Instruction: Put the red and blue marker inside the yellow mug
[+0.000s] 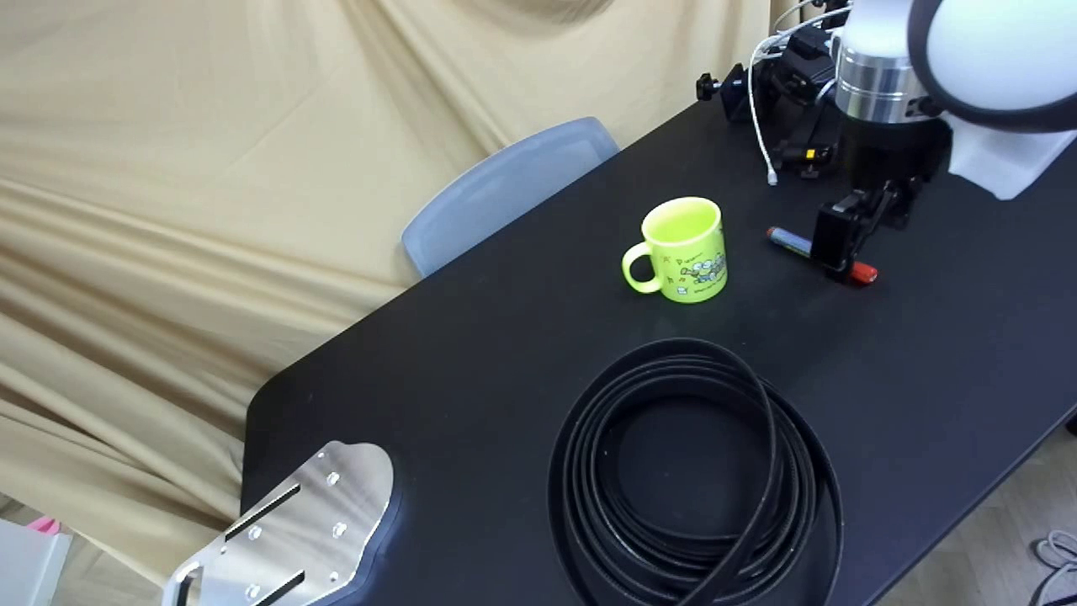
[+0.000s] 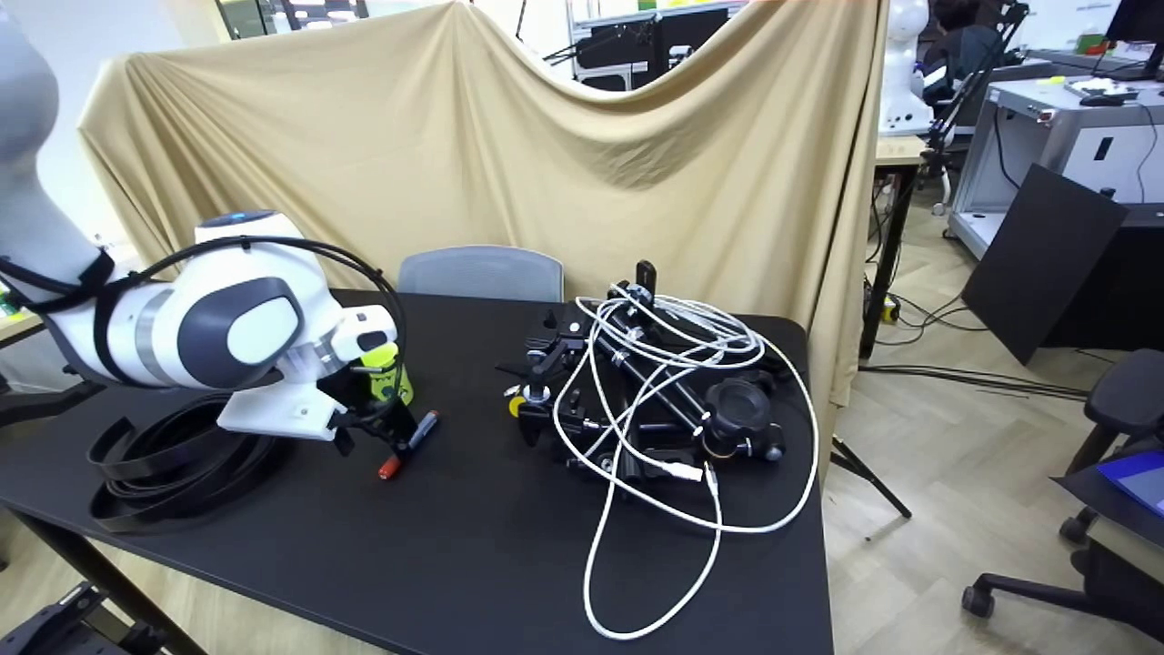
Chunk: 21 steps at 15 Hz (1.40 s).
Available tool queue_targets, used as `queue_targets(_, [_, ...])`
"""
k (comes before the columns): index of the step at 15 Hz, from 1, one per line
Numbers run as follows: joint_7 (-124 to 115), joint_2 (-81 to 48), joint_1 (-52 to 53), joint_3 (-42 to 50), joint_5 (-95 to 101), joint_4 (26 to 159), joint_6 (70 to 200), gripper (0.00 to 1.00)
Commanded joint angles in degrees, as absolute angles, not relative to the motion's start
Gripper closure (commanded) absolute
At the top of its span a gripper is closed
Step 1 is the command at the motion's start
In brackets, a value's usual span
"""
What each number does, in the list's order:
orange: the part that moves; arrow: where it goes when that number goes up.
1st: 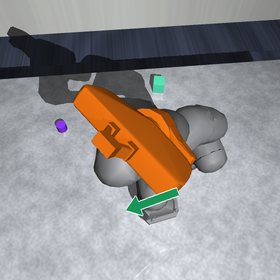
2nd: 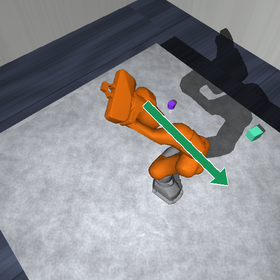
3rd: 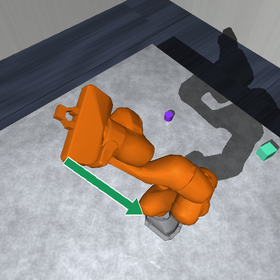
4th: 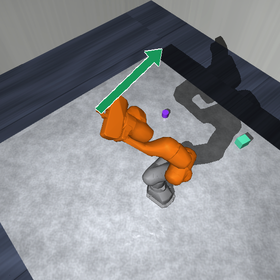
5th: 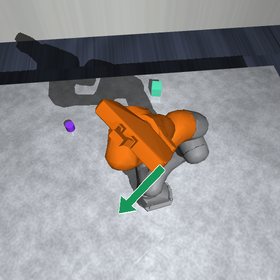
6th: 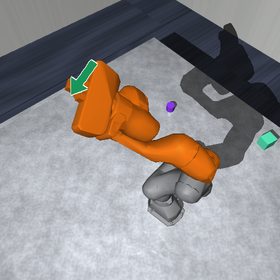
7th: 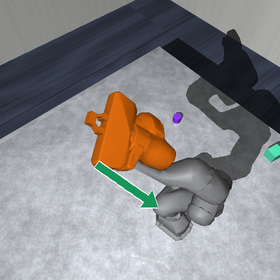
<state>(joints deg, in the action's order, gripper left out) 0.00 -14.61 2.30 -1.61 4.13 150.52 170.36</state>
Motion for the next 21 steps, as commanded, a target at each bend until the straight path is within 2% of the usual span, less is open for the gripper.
queue_targets(1, [-1.2,-17.9,2.7,-1.4,2.5,148.0,170.7,0.00])
queue_targets(3, [-1.0,-18.7,2.5,-1.5,1.8,147.3,170.6,0.00])
queue_targets(4, [-1.0,-19.0,2.3,-1.6,1.3,147.0,170.6,0.25])
queue_targets(5, [-1.0,-19.3,2.4,-1.5,1.1,146.7,170.5,0.26])
queue_targets(6, [-1.1,-19.5,2.6,-1.3,1.1,146.5,170.6,0.32])
queue_targets(15, [-1.0,-20.2,2.1,-1.2,0.2,145.7,170.4,0.95])
queue_targets(16, [-1.1,-20.1,2.2,-0.9,0.3,145.7,170.3,1.00])
queue_targets(17, [-1.1,-19.9,2.1,-0.7,0.3,145.7,170.1,0.96])
queue_targets(21, [-1.2,-18.5,2.2,0.1,0.5,146.3,169.5,0.95])
